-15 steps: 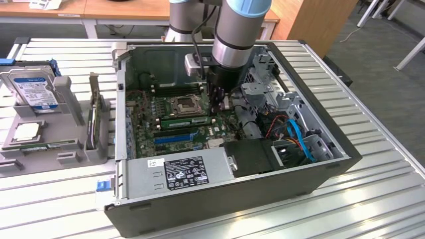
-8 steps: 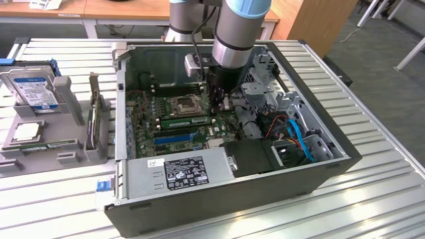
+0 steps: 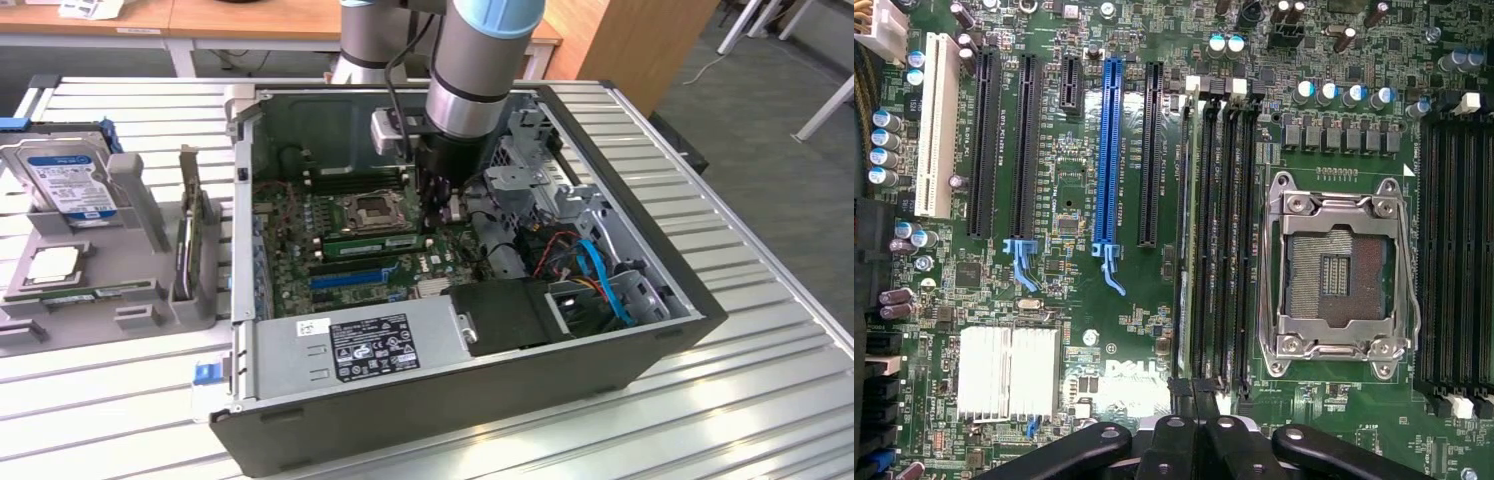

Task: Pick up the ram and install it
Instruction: 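Press down the ram until it locks into place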

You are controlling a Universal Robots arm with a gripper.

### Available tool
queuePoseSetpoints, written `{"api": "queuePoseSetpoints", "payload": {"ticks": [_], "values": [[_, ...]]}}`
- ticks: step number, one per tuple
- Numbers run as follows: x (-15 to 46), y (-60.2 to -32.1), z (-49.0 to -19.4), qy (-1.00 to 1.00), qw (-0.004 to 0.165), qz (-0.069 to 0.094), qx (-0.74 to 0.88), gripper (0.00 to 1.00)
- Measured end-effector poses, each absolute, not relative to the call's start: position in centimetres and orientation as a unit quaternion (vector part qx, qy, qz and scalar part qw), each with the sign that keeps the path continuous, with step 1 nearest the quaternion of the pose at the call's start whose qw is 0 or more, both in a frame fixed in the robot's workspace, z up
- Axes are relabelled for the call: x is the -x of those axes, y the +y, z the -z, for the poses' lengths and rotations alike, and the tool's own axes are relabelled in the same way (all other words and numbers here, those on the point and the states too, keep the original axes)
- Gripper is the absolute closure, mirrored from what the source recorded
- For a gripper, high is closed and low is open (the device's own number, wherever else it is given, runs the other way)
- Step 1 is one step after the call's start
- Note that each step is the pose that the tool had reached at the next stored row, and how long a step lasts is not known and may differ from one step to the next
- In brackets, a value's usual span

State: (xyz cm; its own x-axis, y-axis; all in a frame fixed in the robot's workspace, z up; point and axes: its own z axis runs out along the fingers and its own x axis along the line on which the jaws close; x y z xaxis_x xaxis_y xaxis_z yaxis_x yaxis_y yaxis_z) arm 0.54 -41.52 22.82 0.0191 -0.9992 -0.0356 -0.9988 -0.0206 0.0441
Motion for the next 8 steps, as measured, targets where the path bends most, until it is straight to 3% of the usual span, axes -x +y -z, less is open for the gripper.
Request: {"api": "queuePoseSetpoints", "payload": {"ticks": [8], "values": [[-0.54, -41.52, -22.71, -0.7, 0.003, 0.028, -0.714, 0.9]]}}
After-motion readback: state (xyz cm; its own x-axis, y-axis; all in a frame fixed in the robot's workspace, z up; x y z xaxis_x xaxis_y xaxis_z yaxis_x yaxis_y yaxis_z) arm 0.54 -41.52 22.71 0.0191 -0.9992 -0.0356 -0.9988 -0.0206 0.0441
